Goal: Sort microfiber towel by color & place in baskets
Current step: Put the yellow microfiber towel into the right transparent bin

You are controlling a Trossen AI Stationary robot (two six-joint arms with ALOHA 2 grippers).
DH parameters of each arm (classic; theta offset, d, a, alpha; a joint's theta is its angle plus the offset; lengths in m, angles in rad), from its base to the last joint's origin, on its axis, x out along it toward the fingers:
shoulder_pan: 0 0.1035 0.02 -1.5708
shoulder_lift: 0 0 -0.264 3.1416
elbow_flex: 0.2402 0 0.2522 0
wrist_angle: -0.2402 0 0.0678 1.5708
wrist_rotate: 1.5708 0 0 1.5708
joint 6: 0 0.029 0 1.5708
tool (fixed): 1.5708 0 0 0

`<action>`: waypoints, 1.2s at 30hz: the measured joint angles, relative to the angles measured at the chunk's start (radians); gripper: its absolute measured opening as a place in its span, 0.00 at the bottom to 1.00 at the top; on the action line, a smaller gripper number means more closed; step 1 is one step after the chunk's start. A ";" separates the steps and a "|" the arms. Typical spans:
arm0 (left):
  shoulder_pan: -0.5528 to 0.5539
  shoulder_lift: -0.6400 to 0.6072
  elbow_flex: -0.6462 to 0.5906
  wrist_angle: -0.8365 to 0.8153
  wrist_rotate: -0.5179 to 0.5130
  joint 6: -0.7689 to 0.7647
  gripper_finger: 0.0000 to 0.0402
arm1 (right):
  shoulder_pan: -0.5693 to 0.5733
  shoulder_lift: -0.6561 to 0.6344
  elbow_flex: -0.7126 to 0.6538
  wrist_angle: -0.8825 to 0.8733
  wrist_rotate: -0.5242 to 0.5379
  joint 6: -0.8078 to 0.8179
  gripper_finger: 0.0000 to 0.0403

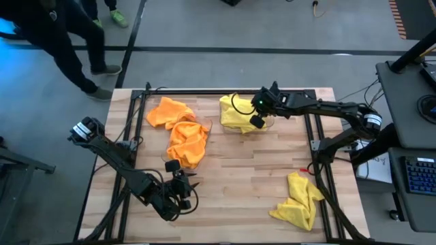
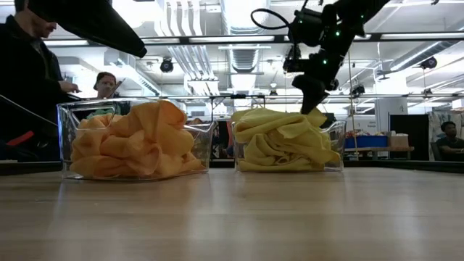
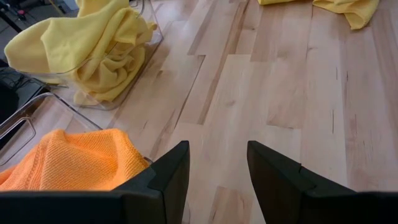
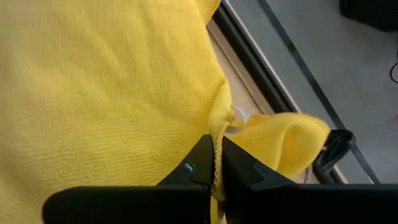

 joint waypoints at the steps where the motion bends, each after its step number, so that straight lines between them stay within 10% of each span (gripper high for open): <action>1: 0.000 0.000 0.000 0.000 0.000 0.000 0.36 | 0.000 0.000 -0.012 0.011 0.000 0.000 0.02; 10: 0.000 0.000 0.000 0.000 0.000 0.000 0.36 | -0.004 0.000 -0.057 0.041 0.000 0.051 0.05; 30: 0.000 0.000 0.000 0.000 0.008 0.000 0.36 | -0.010 0.000 0.156 -0.202 0.052 0.181 0.45; 36: 0.000 0.000 0.000 0.000 0.008 0.000 0.36 | -0.008 0.000 0.171 -0.029 -0.138 0.156 0.46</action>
